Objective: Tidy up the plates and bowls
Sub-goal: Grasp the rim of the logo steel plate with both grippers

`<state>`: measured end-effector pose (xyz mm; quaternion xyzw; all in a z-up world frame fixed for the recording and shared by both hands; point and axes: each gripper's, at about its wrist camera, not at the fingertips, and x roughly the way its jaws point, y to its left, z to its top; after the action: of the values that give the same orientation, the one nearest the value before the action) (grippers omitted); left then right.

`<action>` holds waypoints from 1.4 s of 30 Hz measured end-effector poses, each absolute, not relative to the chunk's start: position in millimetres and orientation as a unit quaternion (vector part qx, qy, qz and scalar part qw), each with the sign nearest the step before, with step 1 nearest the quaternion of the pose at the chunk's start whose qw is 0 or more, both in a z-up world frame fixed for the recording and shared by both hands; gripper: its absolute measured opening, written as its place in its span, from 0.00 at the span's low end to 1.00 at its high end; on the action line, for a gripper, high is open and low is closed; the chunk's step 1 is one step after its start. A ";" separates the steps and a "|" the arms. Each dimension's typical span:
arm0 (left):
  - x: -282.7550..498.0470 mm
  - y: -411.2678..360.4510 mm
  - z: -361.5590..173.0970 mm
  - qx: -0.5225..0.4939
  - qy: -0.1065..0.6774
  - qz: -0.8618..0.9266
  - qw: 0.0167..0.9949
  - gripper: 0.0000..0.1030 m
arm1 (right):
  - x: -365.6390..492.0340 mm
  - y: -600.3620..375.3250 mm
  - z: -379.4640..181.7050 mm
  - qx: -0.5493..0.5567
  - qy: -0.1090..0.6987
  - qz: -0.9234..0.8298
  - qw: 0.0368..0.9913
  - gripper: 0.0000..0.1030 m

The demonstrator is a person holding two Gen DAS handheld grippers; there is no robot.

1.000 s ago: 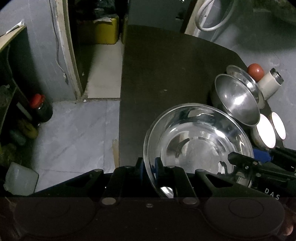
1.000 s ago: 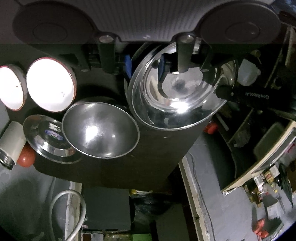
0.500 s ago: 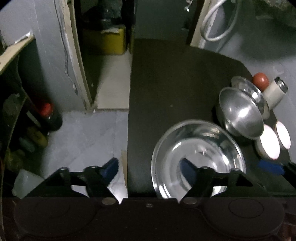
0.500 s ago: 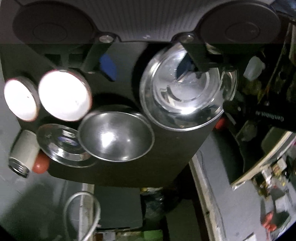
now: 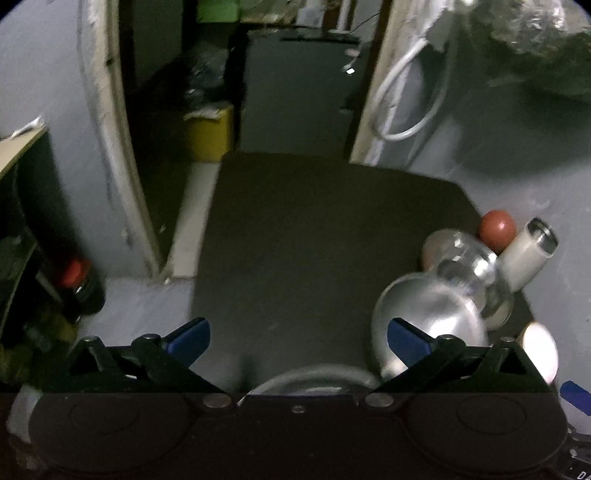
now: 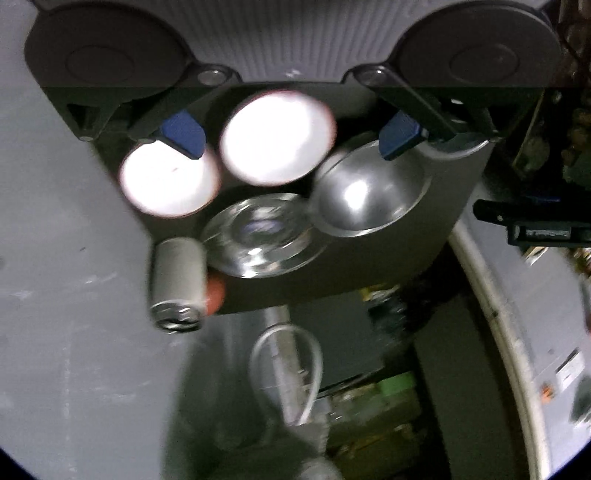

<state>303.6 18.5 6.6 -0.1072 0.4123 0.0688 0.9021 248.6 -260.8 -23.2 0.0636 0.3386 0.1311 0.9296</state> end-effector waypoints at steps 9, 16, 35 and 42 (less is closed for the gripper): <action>394.2 -37.5 3.7 -0.045 0.397 -0.001 0.917 0.99 | 311.4 -288.5 -33.7 0.070 0.323 0.079 0.940 0.99; 464.9 -66.6 -18.3 0.009 0.431 -0.056 0.901 0.99 | 363.5 -291.3 -53.0 0.063 0.348 0.072 0.933 0.93; 499.2 -77.7 -63.8 -0.038 0.497 -0.087 0.863 0.79 | 393.4 -274.8 -73.6 0.038 0.389 0.079 0.917 0.77; 500.4 -82.3 -69.5 -0.043 0.505 -0.091 0.858 0.52 | 398.9 -271.2 -77.4 0.031 0.405 0.078 0.910 0.59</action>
<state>500.4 -82.3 -69.5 -0.0433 0.5045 -0.0906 0.8575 398.9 -271.2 -77.4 0.0313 0.4053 0.0778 0.9103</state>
